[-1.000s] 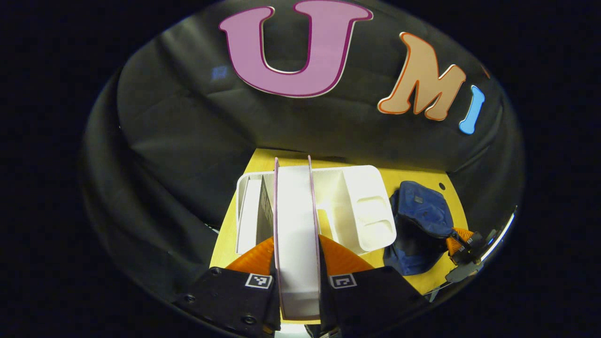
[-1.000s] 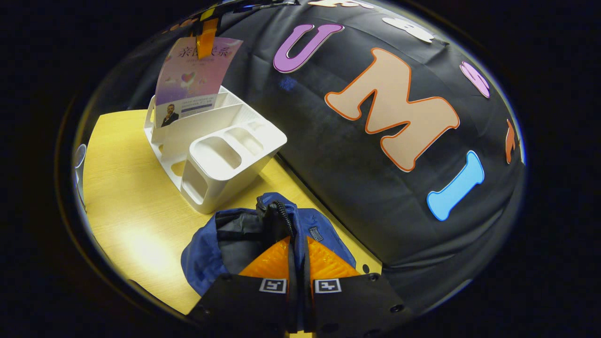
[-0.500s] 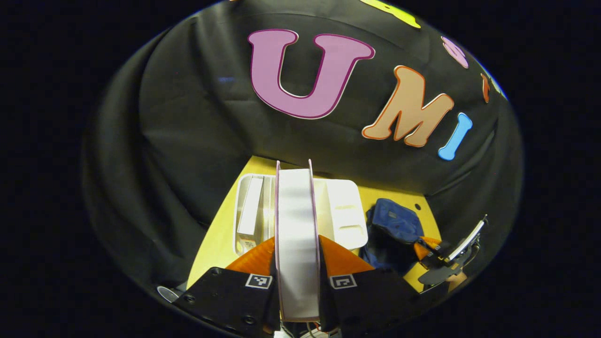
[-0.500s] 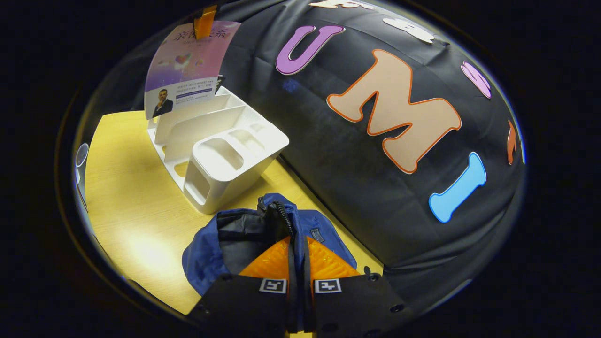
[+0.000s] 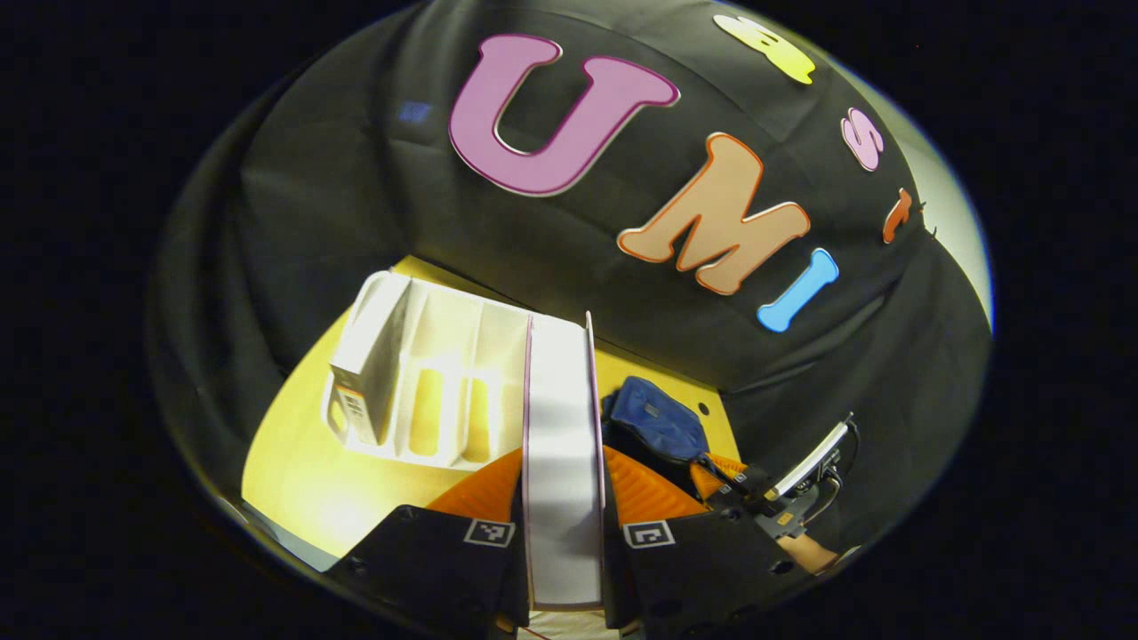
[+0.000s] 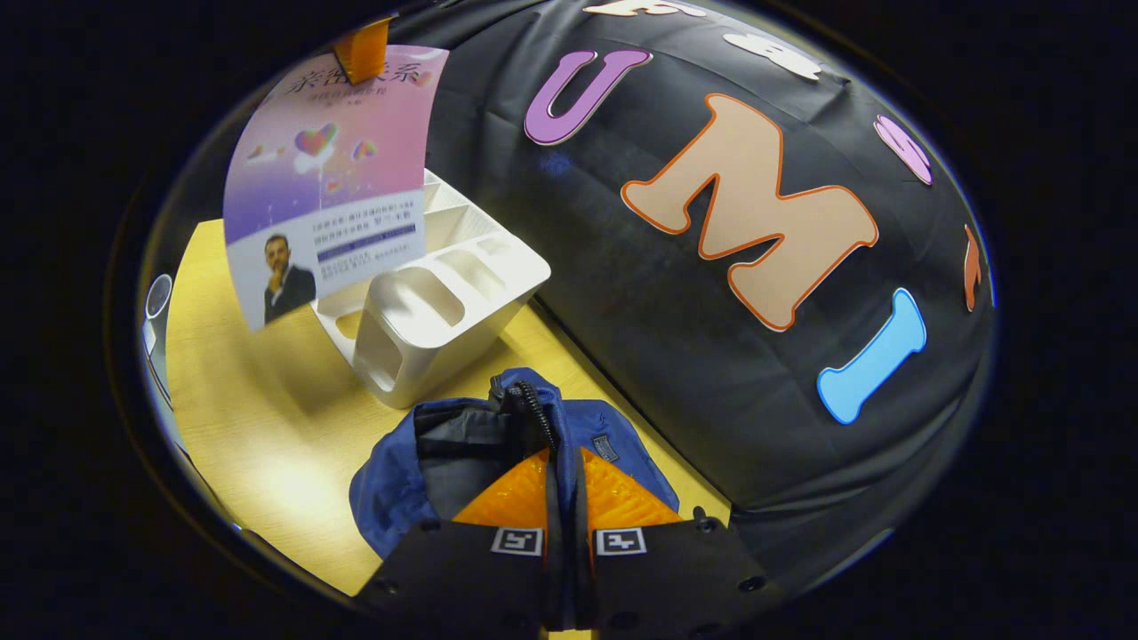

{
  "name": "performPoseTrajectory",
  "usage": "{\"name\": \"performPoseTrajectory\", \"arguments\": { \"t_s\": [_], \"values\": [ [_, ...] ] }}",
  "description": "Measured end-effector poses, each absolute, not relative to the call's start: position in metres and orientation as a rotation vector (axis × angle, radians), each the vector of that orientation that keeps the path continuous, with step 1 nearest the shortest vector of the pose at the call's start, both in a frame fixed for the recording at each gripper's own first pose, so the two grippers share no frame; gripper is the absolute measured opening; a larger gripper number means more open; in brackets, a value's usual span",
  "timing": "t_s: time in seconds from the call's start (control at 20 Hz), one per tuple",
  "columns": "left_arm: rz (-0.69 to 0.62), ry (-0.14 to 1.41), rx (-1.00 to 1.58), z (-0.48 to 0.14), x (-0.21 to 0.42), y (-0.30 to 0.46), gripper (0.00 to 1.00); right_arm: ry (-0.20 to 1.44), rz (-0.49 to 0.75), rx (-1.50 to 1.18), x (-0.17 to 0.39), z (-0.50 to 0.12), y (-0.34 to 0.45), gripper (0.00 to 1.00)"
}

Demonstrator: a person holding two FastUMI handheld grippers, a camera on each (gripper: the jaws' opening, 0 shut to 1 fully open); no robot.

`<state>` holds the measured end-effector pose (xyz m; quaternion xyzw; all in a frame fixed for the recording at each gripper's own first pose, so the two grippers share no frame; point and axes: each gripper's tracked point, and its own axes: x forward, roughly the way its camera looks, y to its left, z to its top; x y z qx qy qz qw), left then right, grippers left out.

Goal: Open the schoolbag, grab two books from the bookshelf and put them into the schoolbag.

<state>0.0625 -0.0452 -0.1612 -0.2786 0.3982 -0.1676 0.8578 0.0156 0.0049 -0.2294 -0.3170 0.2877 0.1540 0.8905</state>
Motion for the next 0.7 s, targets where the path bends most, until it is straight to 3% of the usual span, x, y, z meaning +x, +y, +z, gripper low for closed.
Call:
{"name": "performPoseTrajectory", "arguments": {
  "t_s": [0.7],
  "values": [
    [-0.362, 0.822, -0.924, -0.233, 0.04, -0.139, 0.3, 0.625, 0.308, -0.54, 0.023, -0.222, 0.0, 0.08]
  ]
}}
